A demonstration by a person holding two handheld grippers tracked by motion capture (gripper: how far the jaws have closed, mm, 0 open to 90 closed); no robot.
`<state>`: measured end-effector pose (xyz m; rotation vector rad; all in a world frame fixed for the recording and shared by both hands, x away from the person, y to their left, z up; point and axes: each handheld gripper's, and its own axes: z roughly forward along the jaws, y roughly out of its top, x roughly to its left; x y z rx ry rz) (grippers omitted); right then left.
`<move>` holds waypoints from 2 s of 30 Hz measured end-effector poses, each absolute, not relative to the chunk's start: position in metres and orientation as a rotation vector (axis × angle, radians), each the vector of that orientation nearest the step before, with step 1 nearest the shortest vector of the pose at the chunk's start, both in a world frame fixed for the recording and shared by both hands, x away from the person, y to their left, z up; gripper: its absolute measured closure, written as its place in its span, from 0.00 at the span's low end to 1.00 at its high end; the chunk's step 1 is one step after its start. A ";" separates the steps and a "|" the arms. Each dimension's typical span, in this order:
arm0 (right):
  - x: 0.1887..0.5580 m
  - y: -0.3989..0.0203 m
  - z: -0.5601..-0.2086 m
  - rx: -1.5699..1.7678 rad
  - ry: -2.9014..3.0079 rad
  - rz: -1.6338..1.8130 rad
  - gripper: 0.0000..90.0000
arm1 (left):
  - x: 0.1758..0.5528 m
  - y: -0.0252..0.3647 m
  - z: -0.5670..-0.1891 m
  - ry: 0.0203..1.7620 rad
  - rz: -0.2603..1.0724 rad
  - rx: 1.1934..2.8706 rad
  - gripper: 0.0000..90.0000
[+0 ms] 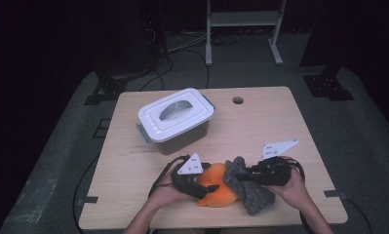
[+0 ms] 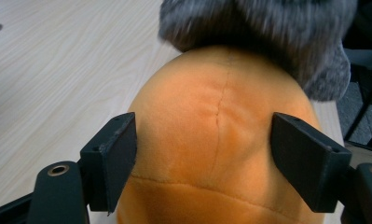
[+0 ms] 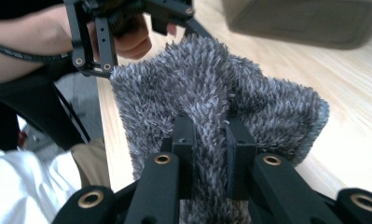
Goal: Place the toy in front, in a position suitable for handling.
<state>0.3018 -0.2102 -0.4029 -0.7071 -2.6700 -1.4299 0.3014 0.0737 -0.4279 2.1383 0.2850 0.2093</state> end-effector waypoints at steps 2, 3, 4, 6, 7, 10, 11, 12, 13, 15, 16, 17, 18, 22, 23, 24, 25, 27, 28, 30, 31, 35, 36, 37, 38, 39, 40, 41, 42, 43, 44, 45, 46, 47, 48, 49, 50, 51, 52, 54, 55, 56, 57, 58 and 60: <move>0.303 -0.208 -0.410 -0.709 -2.680 -1.393 0.86 | 0.301 0.074 -0.427 0.279 0.204 2.137 0.21; 0.303 -0.209 -0.413 -0.708 -2.676 -1.385 0.86 | 0.300 0.074 -0.426 0.277 0.204 2.135 0.18; 0.304 -0.212 -0.413 -0.717 -2.678 -1.380 0.86 | 0.300 0.074 -0.424 0.281 0.201 2.134 0.14; 0.304 -0.218 -0.415 -0.744 -2.685 -1.372 0.86 | 0.300 0.076 -0.422 0.275 0.187 2.128 0.10; 0.305 -0.221 -0.416 -0.757 -2.685 -1.368 0.86 | 0.300 0.077 -0.422 0.274 0.182 2.133 0.09; 0.307 -0.229 -0.420 -0.782 -2.659 -1.360 0.85 | 0.302 0.078 -0.427 0.291 0.135 2.146 0.11; 0.307 -0.230 -0.421 -0.784 -2.656 -1.355 0.85 | 0.302 0.077 -0.428 0.286 0.131 2.148 0.16; 0.308 -0.231 -0.422 -0.782 -2.661 -1.343 0.85 | 0.301 0.076 -0.429 0.284 0.147 2.155 0.16; 0.309 -0.232 -0.422 -0.787 -2.670 -1.321 0.85 | 0.301 0.076 -0.428 0.287 0.150 2.157 0.19; 0.308 -0.236 -0.421 -0.808 -2.694 -1.301 0.85 | 0.300 0.075 -0.428 0.289 0.153 2.155 0.19; 0.308 -0.238 -0.419 -0.817 -2.693 -1.313 0.85 | 0.300 0.075 -0.428 0.286 0.157 2.155 0.19; 0.307 -0.238 -0.417 -0.819 -2.692 -1.332 0.85 | 0.300 0.075 -0.427 0.284 0.158 2.158 0.19; 0.306 -0.238 -0.414 -0.818 -2.699 -1.349 0.85 | 0.300 0.074 -0.427 0.279 0.161 2.157 0.19; 0.301 -0.223 -0.399 -0.750 -2.689 -1.456 0.85 | 0.297 0.068 -0.425 0.257 0.188 2.150 0.19; 0.300 -0.217 -0.396 -0.728 -2.690 -1.465 0.85 | 0.296 0.068 -0.425 0.252 0.193 2.155 0.19; 0.299 -0.214 -0.396 -0.713 -2.704 -1.456 0.85 | 0.296 0.068 -0.426 0.247 0.192 2.161 0.18; 0.298 -0.209 -0.396 -0.700 -2.728 -1.435 0.85 | 0.296 0.069 -0.426 0.245 0.189 2.165 0.16; 0.298 -0.207 -0.401 -0.689 -2.734 -1.413 0.85 | 0.298 0.072 -0.427 0.254 0.171 2.166 0.11; 0.298 -0.208 -0.402 -0.689 -2.727 -1.408 0.85 | 0.299 0.073 -0.428 0.259 0.154 2.164 0.09; 0.299 -0.213 -0.405 -0.698 -2.712 -1.402 0.85 | 0.301 0.075 -0.431 0.267 0.129 2.172 0.07; 0.299 -0.216 -0.406 -0.702 -2.714 -1.398 0.85 | 0.302 0.075 -0.432 0.274 0.115 2.174 0.06; 0.300 -0.223 -0.407 -0.735 -2.736 -1.352 0.85 | 0.303 0.077 -0.432 0.281 0.105 2.168 0.16; 0.300 -0.223 -0.405 -0.740 -2.732 -1.368 0.86 | 0.302 0.077 -0.431 0.281 0.126 2.170 0.22; 0.299 -0.223 -0.402 -0.739 -2.732 -1.388 0.86 | 0.301 0.076 -0.428 0.277 0.147 2.167 0.27; 0.297 -0.221 -0.398 -0.732 -2.738 -1.406 0.86 | 0.300 0.076 -0.426 0.277 0.162 2.144 0.31; 0.296 -0.218 -0.394 -0.716 -2.733 -1.436 0.86 | 0.298 0.075 -0.422 0.277 0.173 2.126 0.35; 0.294 -0.215 -0.390 -0.696 -2.730 -1.464 0.86 | 0.297 0.073 -0.419 0.273 0.186 2.109 0.37; 0.292 -0.210 -0.386 -0.679 -2.741 -1.475 0.86 | 0.295 0.071 -0.416 0.267 0.201 2.107 0.38; 0.291 -0.205 -0.384 -0.665 -2.767 -1.468 0.86 | 0.294 0.069 -0.415 0.260 0.211 2.112 0.38; 0.290 -0.200 -0.383 -0.653 -2.792 -1.453 0.86 | 0.293 0.068 -0.415 0.253 0.221 2.115 0.38; 0.290 -0.198 -0.385 -0.646 -2.810 -1.437 0.86 | 0.294 0.069 -0.416 0.250 0.221 2.116 0.38; 0.290 -0.197 -0.387 -0.651 -2.810 -1.425 0.86 | 0.294 0.070 -0.417 0.250 0.211 2.120 0.37; 0.292 -0.198 -0.390 -0.649 -2.803 -1.413 0.86 | 0.295 0.071 -0.418 0.255 0.199 2.118 0.33; 0.293 -0.199 -0.392 -0.653 -2.795 -1.410 0.86 | 0.296 0.071 -0.419 0.267 0.195 2.119 0.27; 0.294 -0.201 -0.394 -0.662 -2.782 -1.410 0.86 | 0.297 0.072 -0.420 0.277 0.194 2.125 0.20; 0.295 -0.205 -0.396 -0.670 -2.770 -1.415 0.86 | 0.298 0.072 -0.421 0.279 0.173 2.128 0.15; 0.296 -0.208 -0.396 -0.683 -2.770 -1.415 0.86 | 0.299 0.072 -0.423 0.283 0.164 2.137 0.10; 0.297 -0.211 -0.396 -0.695 -2.769 -1.420 0.86 | 0.300 0.071 -0.425 0.286 0.153 2.141 0.10; 0.298 -0.214 -0.396 -0.710 -2.767 -1.420 0.86 | 0.301 0.070 -0.427 0.289 0.131 2.148 0.10; 0.300 -0.218 -0.397 -0.728 -2.764 -1.413 0.86 | 0.300 0.068 -0.430 0.287 0.142 2.140 0.16; 0.300 -0.219 -0.398 -0.732 -2.764 -1.410 0.86 | 0.298 0.068 -0.428 0.271 0.166 2.125 0.22; 0.301 -0.220 -0.397 -0.743 -2.767 -1.395 0.86 | 0.296 0.068 -0.427 0.262 0.184 2.116 0.30; 0.300 -0.221 -0.395 -0.746 -2.775 -1.392 0.86 | 0.295 0.067 -0.424 0.261 0.197 2.107 0.34; 0.298 -0.222 -0.390 -0.742 -2.790 -1.400 0.86 | 0.294 0.067 -0.423 0.265 0.198 2.104 0.36; 0.294 -0.222 -0.380 -0.716 -2.786 -1.445 0.87 | 0.292 0.064 -0.421 0.263 0.209 2.085 0.38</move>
